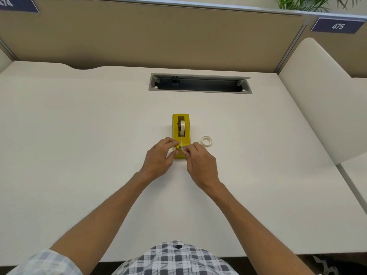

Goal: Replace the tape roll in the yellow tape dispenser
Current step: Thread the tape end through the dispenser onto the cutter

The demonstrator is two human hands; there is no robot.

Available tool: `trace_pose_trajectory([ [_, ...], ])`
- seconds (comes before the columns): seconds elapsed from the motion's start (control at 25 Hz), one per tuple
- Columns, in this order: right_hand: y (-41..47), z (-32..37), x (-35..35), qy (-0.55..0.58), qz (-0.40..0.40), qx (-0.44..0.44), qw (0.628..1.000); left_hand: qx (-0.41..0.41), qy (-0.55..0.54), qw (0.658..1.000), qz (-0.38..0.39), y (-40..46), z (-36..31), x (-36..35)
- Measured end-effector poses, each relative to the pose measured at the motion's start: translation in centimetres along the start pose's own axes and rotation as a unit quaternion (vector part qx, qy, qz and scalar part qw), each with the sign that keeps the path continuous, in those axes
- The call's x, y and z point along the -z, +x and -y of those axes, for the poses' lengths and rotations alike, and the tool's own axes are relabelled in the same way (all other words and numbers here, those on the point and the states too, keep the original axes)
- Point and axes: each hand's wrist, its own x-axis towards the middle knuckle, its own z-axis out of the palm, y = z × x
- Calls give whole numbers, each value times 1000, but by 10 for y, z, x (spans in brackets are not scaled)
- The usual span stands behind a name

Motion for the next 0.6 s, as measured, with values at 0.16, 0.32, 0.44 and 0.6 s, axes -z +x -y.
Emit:
trace_pose_trajectory([
  [0.16, -3, -2, -4, -18, 2, 14, 1000, 5, 3, 1000, 3, 0, 0, -1],
  [0.32, -4, -2, -6, -24, 2, 18, 1000, 4, -1, 1000, 4, 1, 1, -1],
  [0.44, -4, -1, -4, -26, -6, 25, 999, 3, -1, 1000, 4, 1, 1, -1],
  [0.6, -1, 0, 1, -26, -20, 32, 999, -1, 2, 1000, 2, 1, 3, -1],
])
